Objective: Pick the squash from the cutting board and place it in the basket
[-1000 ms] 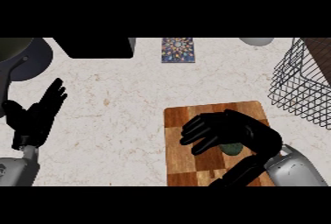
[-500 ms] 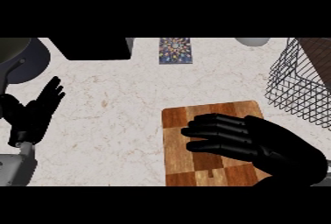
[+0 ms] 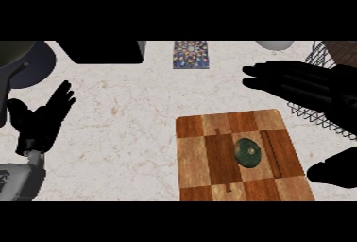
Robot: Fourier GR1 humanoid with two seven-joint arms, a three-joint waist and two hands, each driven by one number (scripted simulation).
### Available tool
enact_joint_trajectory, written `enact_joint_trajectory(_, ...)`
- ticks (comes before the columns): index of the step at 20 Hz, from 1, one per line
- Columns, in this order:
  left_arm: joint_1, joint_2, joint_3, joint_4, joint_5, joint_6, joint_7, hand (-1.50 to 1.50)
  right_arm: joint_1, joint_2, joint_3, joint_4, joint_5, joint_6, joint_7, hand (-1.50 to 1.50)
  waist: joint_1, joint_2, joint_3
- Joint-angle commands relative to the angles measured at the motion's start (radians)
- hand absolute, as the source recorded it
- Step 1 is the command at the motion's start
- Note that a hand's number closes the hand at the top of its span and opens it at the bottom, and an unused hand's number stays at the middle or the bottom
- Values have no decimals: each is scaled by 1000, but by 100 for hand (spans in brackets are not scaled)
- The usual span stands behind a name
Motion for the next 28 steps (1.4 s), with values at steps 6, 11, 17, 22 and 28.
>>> enact_joint_trajectory(6,-22,6,45,48,2,-52,-21,0,-115,-158,-110,160,-264,347,41,-150,5,4,2)
enact_joint_trajectory(11,8,-12,33,18,-32,-42,-18,0,23,-181,-234,224,-273,399,-157,-150,4,5,4)
enact_joint_trajectory(17,-16,-33,47,10,-38,-43,35,0,103,-83,-292,284,-116,346,-340,-150,12,8,4)
enact_joint_trajectory(22,-7,-41,56,-66,-47,-34,59,0,253,7,-209,213,100,229,-476,-150,13,6,5)
enact_joint_trajectory(28,20,-57,70,-26,-65,-56,13,0,355,101,-113,284,282,23,-646,-150,14,7,4)
